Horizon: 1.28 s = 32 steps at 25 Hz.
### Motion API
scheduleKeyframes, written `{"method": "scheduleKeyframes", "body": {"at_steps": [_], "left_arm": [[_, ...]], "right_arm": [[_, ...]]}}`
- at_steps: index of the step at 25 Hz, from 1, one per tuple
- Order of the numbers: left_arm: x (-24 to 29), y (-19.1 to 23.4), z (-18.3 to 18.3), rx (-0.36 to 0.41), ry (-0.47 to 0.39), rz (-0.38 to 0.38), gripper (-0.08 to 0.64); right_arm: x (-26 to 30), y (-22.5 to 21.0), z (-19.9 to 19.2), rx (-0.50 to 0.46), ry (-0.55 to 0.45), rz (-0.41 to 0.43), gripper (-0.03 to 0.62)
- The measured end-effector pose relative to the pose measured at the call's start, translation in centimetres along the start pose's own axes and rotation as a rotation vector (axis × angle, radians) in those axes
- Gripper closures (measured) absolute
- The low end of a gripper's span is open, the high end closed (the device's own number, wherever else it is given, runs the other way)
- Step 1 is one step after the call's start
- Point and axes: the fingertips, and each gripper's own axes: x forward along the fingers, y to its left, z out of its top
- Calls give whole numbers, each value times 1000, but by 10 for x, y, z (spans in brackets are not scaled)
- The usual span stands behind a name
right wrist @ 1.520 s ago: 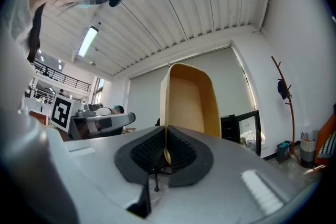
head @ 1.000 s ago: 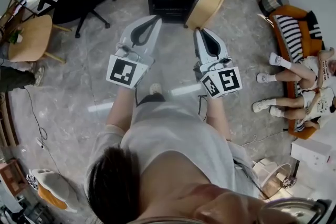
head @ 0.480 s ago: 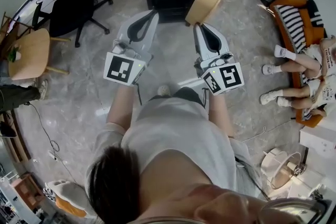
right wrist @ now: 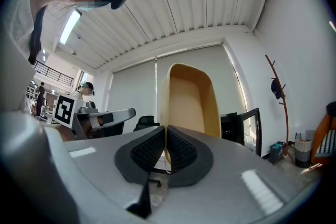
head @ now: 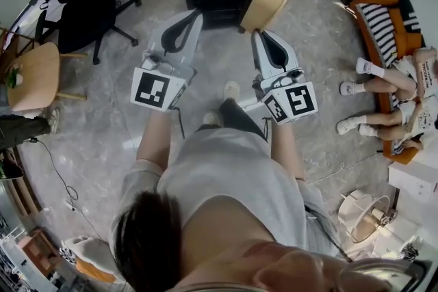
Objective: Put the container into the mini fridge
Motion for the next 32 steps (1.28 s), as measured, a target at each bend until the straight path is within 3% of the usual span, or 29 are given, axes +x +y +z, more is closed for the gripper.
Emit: {"method": "scheduleKeyframes", "body": {"at_steps": [18,32], "left_arm": [[113,72,-27,22,-2,105,559],[165,108,-57,33,31,219,558]], "right_arm": [[108,-110,-5,-16,43,114,588],[180,-170,-55,-73,189,287,588]]}}
